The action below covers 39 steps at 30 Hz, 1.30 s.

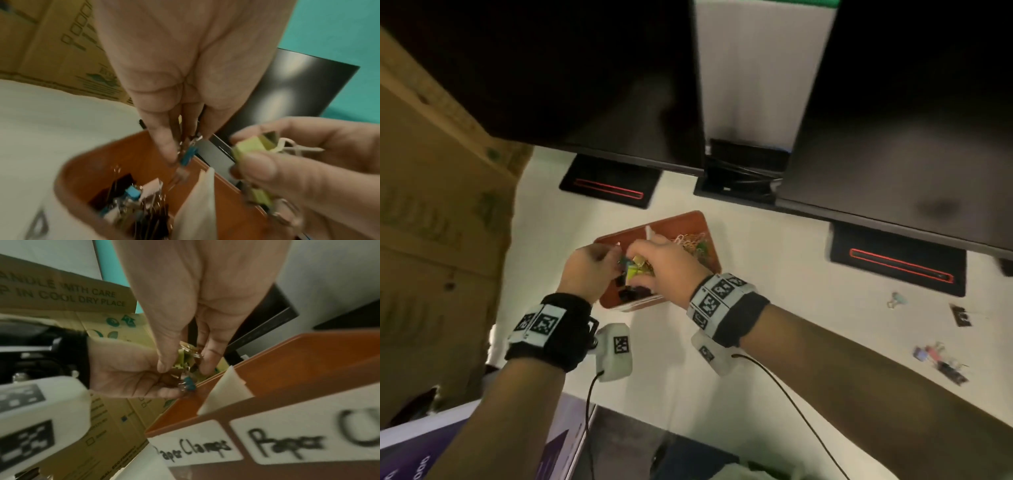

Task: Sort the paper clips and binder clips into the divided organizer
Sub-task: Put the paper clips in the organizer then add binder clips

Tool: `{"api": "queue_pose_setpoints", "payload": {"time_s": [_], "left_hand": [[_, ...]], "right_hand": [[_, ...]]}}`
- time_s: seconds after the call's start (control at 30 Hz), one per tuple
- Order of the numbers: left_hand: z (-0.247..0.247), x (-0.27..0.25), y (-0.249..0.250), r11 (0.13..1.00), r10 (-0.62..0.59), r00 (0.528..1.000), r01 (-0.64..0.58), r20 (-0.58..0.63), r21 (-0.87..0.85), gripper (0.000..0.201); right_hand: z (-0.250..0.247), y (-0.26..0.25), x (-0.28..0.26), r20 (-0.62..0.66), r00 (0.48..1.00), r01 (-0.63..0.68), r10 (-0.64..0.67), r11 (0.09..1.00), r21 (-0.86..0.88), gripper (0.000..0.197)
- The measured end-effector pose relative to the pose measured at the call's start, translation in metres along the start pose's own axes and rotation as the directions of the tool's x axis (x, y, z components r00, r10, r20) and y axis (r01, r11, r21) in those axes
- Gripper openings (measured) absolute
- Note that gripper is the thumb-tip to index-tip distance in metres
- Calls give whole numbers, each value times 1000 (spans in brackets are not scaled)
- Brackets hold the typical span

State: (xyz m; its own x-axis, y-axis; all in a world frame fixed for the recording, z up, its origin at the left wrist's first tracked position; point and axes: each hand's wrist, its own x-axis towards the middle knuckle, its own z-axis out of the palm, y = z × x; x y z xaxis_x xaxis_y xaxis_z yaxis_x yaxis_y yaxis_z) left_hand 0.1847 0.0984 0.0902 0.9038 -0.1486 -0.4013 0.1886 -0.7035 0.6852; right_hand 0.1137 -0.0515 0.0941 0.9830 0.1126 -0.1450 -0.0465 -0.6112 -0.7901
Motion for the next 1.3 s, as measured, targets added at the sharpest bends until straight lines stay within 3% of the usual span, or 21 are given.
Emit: {"api": "queue_pose_setpoints", "payload": {"time_s": [0.13,0.23,0.33,0.43,0.53,0.67,0.73,0.8,0.93,1.1,1.2,1.3], "left_hand": [[-17,-2,2,997,74,997,-74,16,-2,39],[-12,-18,18,979,203,976,-202,77,-23,45],[11,-32,38,941,330,926,-338,181,13,30],[60,-42,59,886,437,847,-464,305,21,19],[126,-56,78,850,479,749,-526,458,-29,24],[217,-84,111,750,524,581,-661,623,-14,35],[260,-94,125,695,528,521,-719,671,12,39],[299,-101,135,650,514,486,-758,707,48,41],[363,-108,145,592,489,467,-798,737,113,42],[402,-110,144,572,463,543,-787,700,233,29],[409,-109,146,563,486,546,-793,682,234,11],[408,-107,150,633,438,595,-737,674,239,10]], "right_hand": [[16,-18,17,12,998,-57,56,998,35,57],[4,-6,-4,-59,998,-33,33,999,-4,50],[-20,26,-48,-130,990,-55,48,997,-49,42],[-48,75,-109,-237,958,-192,162,975,-110,35],[-76,124,-181,-345,869,-422,354,895,-143,33],[-104,181,-278,-392,665,-724,636,677,-128,45],[-110,202,-316,-393,569,-806,723,586,-88,49],[-112,219,-343,-366,525,-839,769,540,-68,49],[-113,245,-368,-301,539,-831,787,555,-38,42],[-124,268,-373,-247,616,-764,748,644,46,27],[-129,279,-375,-216,680,-717,701,697,4,19],[-138,284,-375,-188,772,-625,608,779,-48,14]]}}
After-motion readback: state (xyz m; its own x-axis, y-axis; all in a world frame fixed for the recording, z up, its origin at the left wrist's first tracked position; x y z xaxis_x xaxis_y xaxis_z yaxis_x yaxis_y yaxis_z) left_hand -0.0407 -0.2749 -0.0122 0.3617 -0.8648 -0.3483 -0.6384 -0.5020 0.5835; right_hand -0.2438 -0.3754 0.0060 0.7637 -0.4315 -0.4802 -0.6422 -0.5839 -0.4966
